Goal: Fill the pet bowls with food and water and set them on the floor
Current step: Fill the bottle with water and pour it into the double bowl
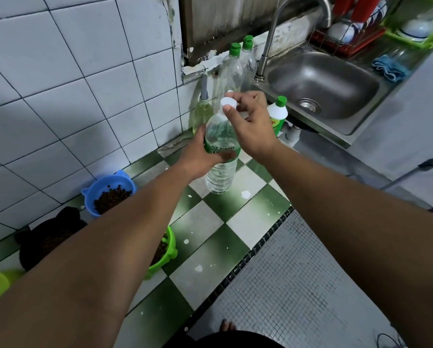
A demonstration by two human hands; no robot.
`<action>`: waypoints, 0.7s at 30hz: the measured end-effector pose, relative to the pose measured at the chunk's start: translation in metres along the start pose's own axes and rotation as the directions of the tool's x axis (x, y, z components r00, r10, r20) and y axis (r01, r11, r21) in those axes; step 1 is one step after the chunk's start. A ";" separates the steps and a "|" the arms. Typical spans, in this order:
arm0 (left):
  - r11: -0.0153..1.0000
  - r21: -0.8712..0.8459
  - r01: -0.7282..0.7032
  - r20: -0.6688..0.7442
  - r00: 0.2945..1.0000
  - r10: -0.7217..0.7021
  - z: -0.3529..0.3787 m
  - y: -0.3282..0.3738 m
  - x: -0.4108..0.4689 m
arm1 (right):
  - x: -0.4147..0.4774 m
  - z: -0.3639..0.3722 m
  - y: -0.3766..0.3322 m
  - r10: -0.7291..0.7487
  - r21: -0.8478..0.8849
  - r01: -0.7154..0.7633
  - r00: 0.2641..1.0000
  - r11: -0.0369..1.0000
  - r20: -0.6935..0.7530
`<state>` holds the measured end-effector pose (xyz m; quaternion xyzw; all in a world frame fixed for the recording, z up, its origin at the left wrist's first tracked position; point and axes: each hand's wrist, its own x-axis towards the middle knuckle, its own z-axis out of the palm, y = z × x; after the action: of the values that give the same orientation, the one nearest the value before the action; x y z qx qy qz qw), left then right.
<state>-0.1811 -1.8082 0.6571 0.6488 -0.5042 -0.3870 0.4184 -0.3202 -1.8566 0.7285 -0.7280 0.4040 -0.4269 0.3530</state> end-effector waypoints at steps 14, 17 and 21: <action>1.000 -0.002 -0.011 0.034 0.999 0.011 -0.001 -0.002 0.001 | 0.006 -0.009 0.000 -0.125 -0.144 0.124 0.992 0.982 -0.001; 1.000 -0.024 -0.007 0.043 0.999 0.008 -0.001 -0.004 0.000 | 0.003 -0.011 0.009 -0.100 -0.063 0.092 0.985 0.994 -0.142; 1.000 -0.011 0.007 0.043 0.999 -0.006 -0.002 -0.006 -0.001 | -0.021 -0.019 0.042 -0.010 -0.072 -0.009 0.966 0.997 -0.260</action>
<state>-0.1778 -1.8060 0.6520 0.6397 -0.5089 -0.4049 0.4097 -0.3556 -1.8587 0.6928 -0.6782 0.4618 -0.5039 0.2701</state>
